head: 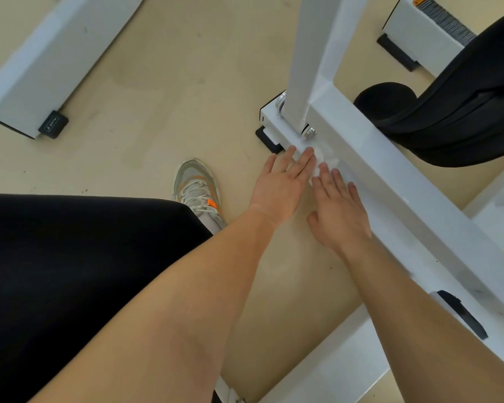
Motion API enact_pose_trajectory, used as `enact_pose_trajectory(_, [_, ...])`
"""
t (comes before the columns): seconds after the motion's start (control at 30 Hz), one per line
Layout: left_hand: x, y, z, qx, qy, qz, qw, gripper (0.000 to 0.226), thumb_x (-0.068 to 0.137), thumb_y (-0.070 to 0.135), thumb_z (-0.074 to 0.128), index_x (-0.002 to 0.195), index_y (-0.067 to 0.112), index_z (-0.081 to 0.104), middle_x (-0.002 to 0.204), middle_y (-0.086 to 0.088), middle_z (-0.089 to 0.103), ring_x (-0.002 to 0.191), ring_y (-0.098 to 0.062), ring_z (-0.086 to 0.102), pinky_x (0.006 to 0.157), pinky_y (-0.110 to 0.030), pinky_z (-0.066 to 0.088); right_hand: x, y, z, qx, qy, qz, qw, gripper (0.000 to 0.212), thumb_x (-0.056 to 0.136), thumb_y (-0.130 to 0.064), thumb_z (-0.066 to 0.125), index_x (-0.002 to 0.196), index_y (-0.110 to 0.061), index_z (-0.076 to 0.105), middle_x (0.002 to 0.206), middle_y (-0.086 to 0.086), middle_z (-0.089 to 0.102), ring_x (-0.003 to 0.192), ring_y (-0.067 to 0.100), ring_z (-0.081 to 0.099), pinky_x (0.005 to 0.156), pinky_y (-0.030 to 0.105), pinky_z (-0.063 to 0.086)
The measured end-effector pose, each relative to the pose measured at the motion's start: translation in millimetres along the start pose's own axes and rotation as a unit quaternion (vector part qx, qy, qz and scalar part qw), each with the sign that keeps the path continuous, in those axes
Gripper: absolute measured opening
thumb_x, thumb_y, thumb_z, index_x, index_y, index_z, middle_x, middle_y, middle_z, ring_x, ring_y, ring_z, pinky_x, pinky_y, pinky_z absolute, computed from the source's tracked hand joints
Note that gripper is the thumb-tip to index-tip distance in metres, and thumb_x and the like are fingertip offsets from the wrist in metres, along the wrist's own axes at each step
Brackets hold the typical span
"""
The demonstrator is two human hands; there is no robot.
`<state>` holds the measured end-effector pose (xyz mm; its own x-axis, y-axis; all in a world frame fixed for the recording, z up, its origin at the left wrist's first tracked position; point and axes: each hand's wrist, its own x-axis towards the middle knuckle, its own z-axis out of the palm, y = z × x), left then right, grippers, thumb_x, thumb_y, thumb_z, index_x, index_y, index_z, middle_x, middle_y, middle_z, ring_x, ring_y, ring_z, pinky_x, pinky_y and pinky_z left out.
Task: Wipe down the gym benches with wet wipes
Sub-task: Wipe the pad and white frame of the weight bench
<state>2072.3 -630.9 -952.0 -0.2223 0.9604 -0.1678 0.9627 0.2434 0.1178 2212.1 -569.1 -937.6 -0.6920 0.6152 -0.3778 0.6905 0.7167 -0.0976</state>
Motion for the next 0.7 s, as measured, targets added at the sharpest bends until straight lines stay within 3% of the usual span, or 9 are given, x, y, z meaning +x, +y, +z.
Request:
enact_pose_trajectory(0.2, [0, -3, 1, -0.029, -0.008, 0.012, 0.999, 0.066, 0.103, 0.013, 0.033, 0.162, 0.020, 0.004, 0.169, 0.005, -0.004, 0.156, -0.023, 0.003, 0.125, -0.042, 0.012, -3, 5, 0, 0.046, 0.025, -0.003, 0.999, 0.072, 0.096, -0.011, 0.042, 0.160, -0.012, 0.009, 0.169, 0.004, 0.001, 0.155, 0.016, -0.001, 0.126, 0.039, 0.002])
enact_pose_trajectory(0.37, [-23, 15, 12, -0.022, -0.019, 0.069, 0.997, 0.069, 0.099, 0.008, 0.031, 0.161, 0.018, 0.003, 0.169, 0.003, -0.007, 0.156, -0.023, 0.001, 0.126, -0.042, 0.010, -49, 7, 13, 0.031, 0.024, 0.039, 0.998, 0.077, 0.096, -0.018, 0.042, 0.160, -0.010, -0.001, 0.168, 0.008, 0.008, 0.155, 0.021, 0.005, 0.126, 0.042, 0.006])
enact_pose_trajectory(0.47, [-19, 13, 7, -0.018, -0.016, 0.064, 0.998, 0.069, 0.099, 0.009, 0.034, 0.161, 0.019, 0.006, 0.169, 0.003, -0.003, 0.156, -0.022, 0.000, 0.126, -0.042, 0.008, -41, -2, 8, 0.035, 0.038, 0.036, 0.998, 0.082, 0.095, -0.020, 0.044, 0.159, -0.012, -0.006, 0.167, 0.010, 0.010, 0.155, 0.024, 0.005, 0.126, 0.044, 0.009])
enact_pose_trajectory(0.57, [-8, 10, 0, -0.003, -0.012, 0.028, 1.000, 0.065, 0.102, 0.017, 0.037, 0.161, 0.018, 0.009, 0.169, 0.001, 0.001, 0.156, -0.023, -0.002, 0.126, -0.043, 0.007, -18, -13, -2, 0.034, 0.050, 0.041, 0.997, 0.085, 0.091, -0.021, 0.054, 0.160, -0.010, 0.005, 0.164, 0.014, 0.015, 0.154, 0.027, 0.008, 0.126, 0.045, 0.012])
enact_pose_trajectory(0.63, [1, 5, -5, -0.002, -0.012, -0.006, 1.000, 0.065, 0.103, 0.019, 0.036, 0.161, 0.016, 0.007, 0.169, 0.000, 0.001, 0.156, -0.024, -0.003, 0.126, -0.044, 0.007, -5, -16, -5, 0.029, 0.041, 0.050, 0.998, 0.085, 0.090, -0.024, 0.055, 0.159, -0.010, 0.008, 0.164, 0.014, 0.010, 0.154, 0.028, 0.006, 0.126, 0.045, 0.011])
enact_pose_trajectory(0.7, [6, 0, -7, 0.003, -0.012, -0.020, 1.000, 0.066, 0.102, 0.017, 0.036, 0.161, 0.015, 0.005, 0.169, 0.000, -0.001, 0.156, -0.024, -0.004, 0.126, -0.044, 0.007, 4, -16, -5, 0.032, 0.019, 0.050, 0.998, 0.085, 0.092, -0.026, 0.050, 0.160, -0.012, 0.000, 0.167, 0.010, -0.003, 0.155, 0.025, -0.004, 0.126, 0.045, 0.005])
